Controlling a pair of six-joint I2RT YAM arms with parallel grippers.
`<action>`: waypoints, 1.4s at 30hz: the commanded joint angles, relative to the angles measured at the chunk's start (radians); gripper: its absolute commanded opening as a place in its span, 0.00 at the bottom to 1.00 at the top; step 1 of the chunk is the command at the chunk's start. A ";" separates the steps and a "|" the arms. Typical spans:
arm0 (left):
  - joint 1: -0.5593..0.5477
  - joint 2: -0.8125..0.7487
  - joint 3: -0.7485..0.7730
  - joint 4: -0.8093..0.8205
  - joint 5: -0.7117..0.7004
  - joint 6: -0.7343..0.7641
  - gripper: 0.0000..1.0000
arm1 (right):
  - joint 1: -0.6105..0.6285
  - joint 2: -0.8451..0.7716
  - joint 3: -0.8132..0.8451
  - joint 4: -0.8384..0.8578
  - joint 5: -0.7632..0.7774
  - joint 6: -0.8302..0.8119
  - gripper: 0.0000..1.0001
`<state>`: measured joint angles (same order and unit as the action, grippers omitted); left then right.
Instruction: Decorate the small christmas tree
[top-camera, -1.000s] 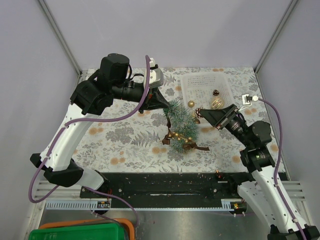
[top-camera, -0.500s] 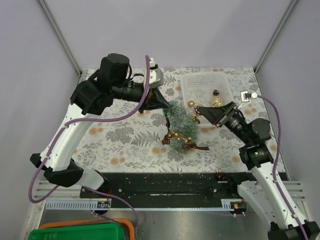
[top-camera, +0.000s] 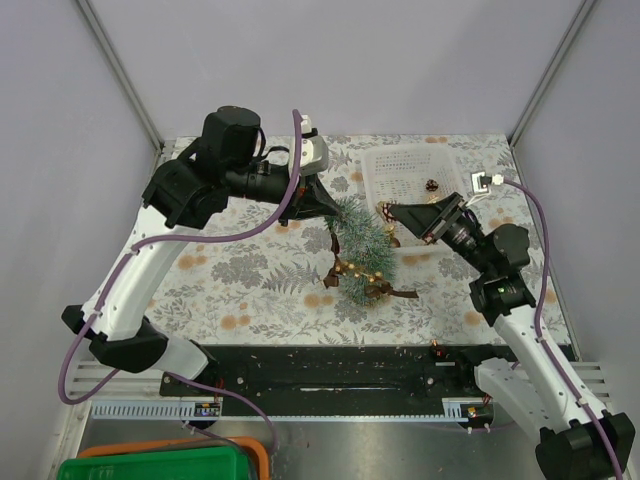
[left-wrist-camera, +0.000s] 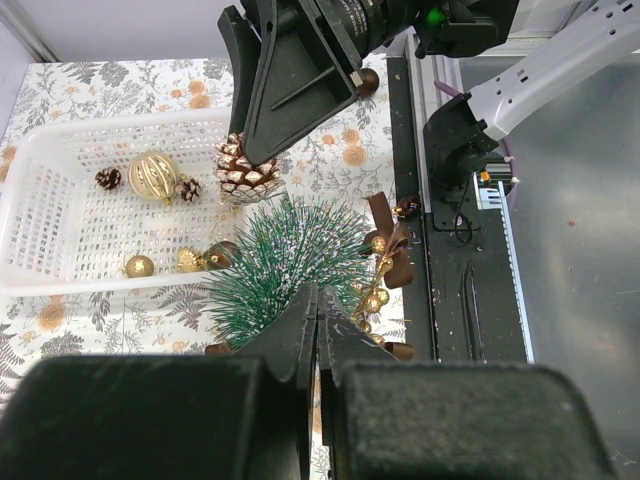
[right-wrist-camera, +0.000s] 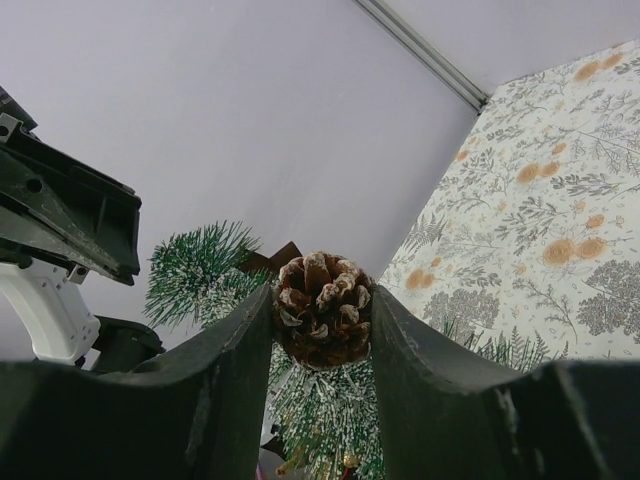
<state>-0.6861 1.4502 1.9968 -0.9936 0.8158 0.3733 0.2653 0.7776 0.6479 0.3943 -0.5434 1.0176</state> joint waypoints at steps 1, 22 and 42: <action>0.002 0.006 0.042 0.036 0.034 -0.004 0.00 | -0.005 -0.021 -0.017 0.057 -0.009 -0.005 0.31; -0.006 0.013 0.051 0.036 0.032 -0.005 0.00 | -0.006 -0.015 -0.057 0.041 0.029 -0.034 0.41; -0.007 0.015 0.053 0.036 0.034 -0.007 0.00 | -0.008 -0.009 -0.106 0.017 0.057 -0.068 0.55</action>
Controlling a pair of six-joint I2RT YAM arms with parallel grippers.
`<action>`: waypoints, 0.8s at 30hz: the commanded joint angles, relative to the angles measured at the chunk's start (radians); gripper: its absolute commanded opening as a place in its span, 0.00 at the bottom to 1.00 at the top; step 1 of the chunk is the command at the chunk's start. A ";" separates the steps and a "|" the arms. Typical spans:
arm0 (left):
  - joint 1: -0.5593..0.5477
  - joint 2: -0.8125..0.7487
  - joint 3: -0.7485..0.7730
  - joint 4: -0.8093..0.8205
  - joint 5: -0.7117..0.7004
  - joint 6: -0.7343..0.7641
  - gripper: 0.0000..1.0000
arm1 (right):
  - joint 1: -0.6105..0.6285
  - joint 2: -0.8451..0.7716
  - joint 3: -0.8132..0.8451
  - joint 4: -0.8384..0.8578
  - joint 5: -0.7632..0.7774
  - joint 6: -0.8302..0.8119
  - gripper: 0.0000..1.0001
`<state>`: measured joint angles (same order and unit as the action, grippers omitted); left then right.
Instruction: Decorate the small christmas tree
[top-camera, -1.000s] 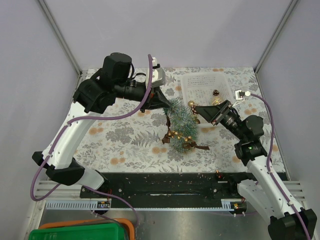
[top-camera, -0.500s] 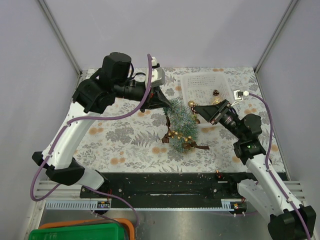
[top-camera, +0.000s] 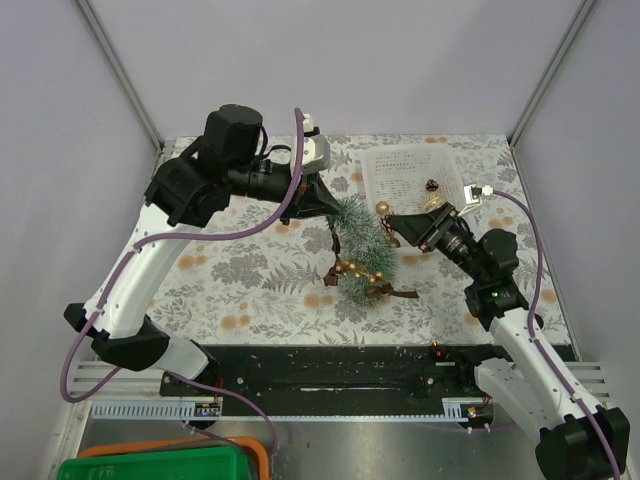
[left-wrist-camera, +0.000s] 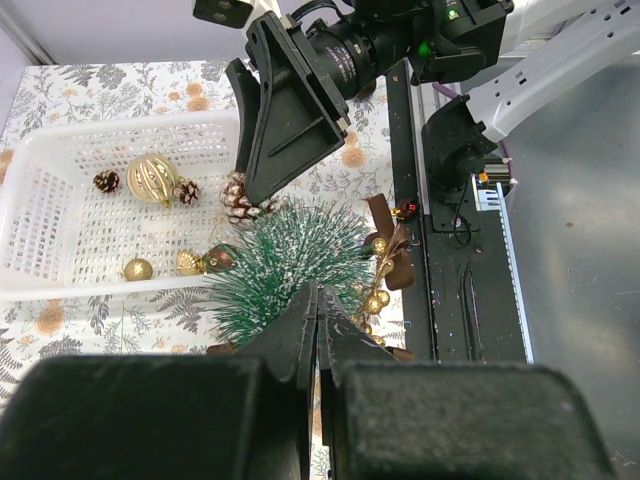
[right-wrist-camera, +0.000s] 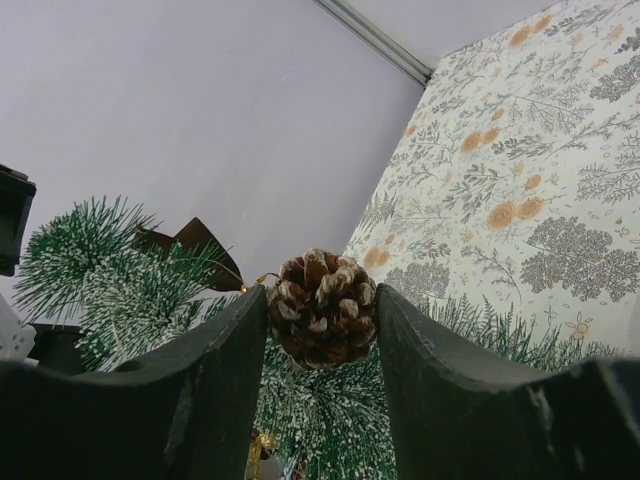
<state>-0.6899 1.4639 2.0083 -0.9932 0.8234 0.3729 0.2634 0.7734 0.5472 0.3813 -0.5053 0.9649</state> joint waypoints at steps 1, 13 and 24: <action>-0.003 0.001 0.043 0.036 0.028 -0.006 0.00 | -0.006 -0.008 -0.004 0.028 0.017 -0.014 0.57; -0.003 0.000 0.041 0.036 0.026 -0.008 0.00 | -0.006 -0.045 -0.009 -0.030 0.022 -0.041 0.67; -0.005 -0.002 0.041 0.036 0.026 -0.008 0.00 | -0.010 -0.072 0.026 -0.162 0.047 -0.127 0.69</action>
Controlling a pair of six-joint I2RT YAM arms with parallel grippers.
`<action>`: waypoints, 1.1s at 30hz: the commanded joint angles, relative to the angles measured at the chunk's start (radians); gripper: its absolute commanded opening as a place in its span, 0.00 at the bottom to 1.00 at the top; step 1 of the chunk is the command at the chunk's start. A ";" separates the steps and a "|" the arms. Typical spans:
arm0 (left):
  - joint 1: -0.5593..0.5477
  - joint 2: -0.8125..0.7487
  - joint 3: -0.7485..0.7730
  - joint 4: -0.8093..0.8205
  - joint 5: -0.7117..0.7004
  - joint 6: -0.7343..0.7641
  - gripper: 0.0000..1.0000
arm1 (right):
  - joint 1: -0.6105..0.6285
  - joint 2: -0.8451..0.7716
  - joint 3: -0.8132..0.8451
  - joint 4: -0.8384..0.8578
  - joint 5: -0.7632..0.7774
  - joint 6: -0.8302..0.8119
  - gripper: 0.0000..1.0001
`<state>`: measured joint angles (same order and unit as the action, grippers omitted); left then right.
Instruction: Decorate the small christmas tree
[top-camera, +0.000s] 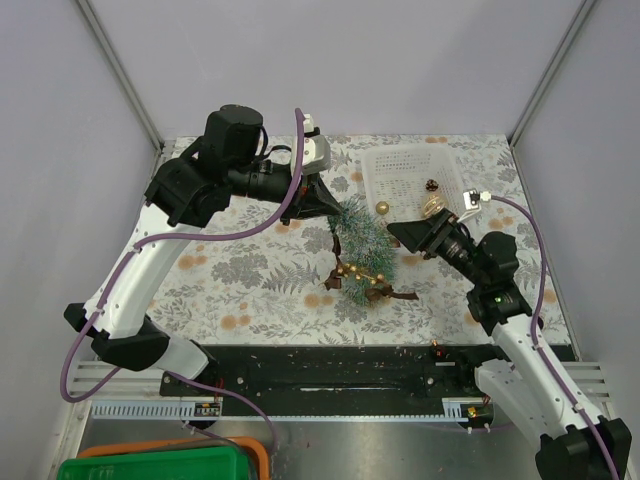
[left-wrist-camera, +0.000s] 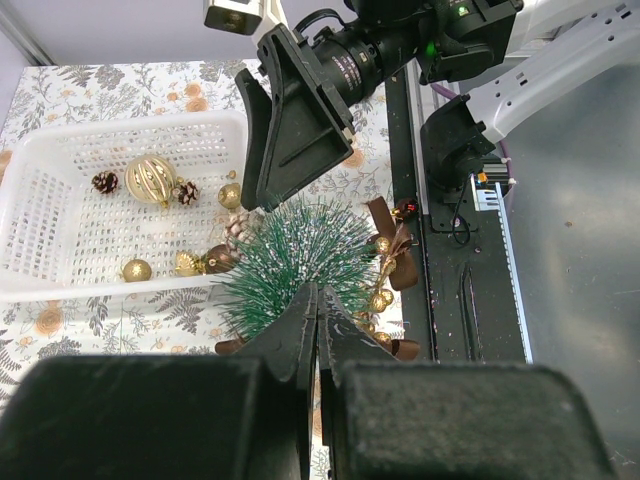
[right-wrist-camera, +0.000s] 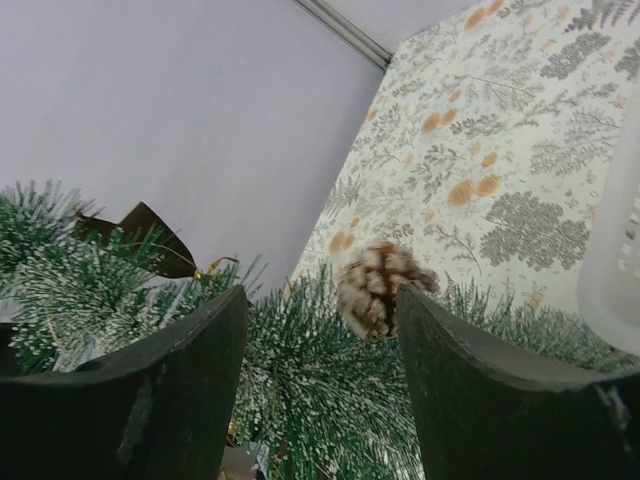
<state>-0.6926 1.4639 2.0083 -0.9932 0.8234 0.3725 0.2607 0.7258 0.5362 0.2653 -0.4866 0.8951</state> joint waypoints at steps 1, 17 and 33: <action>-0.001 -0.001 0.041 0.036 0.028 -0.007 0.00 | -0.008 -0.028 0.044 -0.067 0.031 -0.071 0.69; -0.002 -0.007 0.033 0.036 0.017 -0.004 0.00 | -0.026 -0.045 0.082 -0.135 0.055 -0.113 0.71; 0.010 -0.028 0.026 0.057 -0.021 -0.044 0.05 | -0.077 0.439 0.321 -0.182 0.305 -0.252 0.71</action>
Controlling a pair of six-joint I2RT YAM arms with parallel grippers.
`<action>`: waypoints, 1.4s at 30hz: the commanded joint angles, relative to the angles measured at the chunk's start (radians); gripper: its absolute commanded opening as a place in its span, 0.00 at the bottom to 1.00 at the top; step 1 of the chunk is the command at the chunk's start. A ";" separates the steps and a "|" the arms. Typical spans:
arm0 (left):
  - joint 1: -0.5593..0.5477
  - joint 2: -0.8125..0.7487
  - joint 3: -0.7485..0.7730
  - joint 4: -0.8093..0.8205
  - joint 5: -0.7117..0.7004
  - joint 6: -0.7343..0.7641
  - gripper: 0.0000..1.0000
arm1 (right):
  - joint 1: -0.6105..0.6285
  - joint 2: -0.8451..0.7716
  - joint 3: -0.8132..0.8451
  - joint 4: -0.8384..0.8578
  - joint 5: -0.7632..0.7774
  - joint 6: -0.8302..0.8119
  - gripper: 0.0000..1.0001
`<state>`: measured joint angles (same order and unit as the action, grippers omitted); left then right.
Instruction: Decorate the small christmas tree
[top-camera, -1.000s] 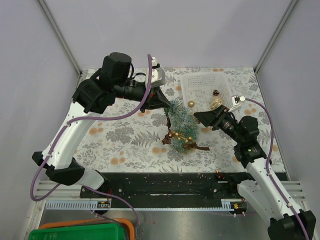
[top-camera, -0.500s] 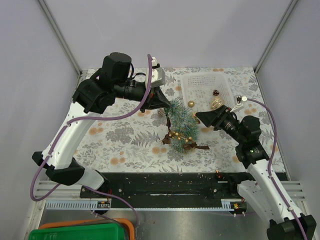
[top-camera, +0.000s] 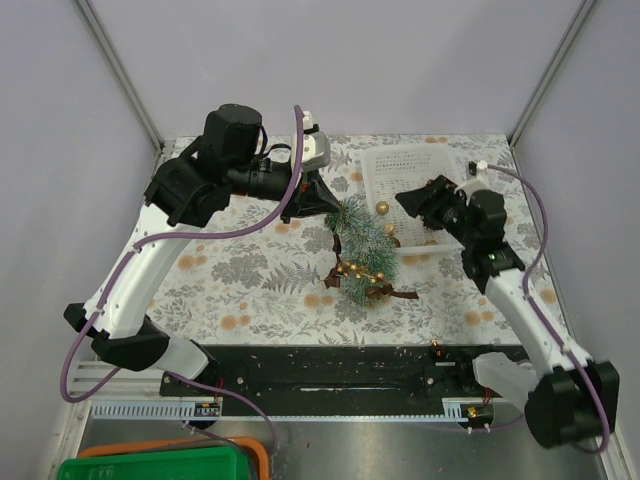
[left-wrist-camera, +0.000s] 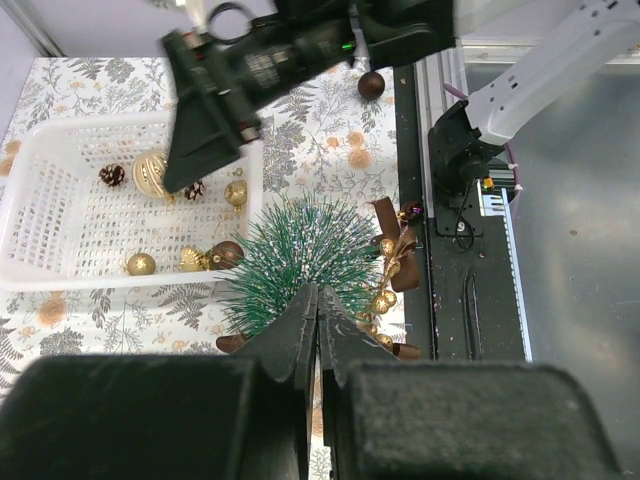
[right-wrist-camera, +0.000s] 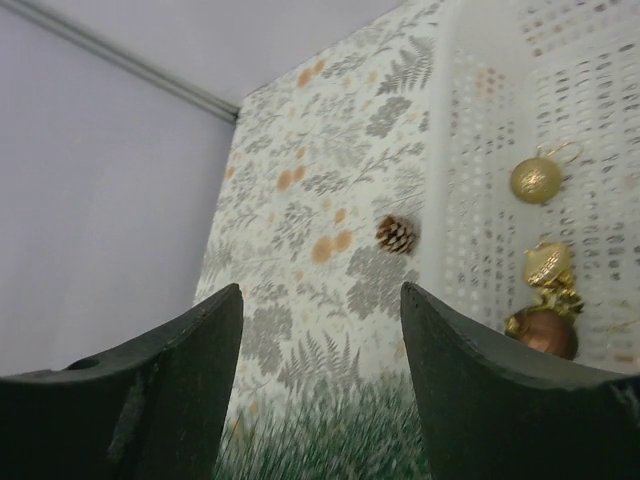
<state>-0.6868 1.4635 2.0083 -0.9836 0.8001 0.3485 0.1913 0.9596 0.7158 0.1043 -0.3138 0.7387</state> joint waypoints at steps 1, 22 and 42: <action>0.004 -0.029 0.027 0.048 0.002 -0.022 0.06 | -0.007 0.294 0.189 -0.038 0.143 -0.107 0.71; 0.012 -0.014 0.030 0.040 0.016 -0.022 0.06 | 0.134 1.087 0.746 -0.301 0.418 -0.355 0.74; 0.012 -0.015 0.024 0.040 0.016 -0.016 0.06 | 0.177 1.003 0.679 -0.307 0.535 -0.426 0.45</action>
<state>-0.6796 1.4631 2.0083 -0.9768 0.8013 0.3389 0.3599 2.0548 1.4132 -0.2314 0.1635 0.3367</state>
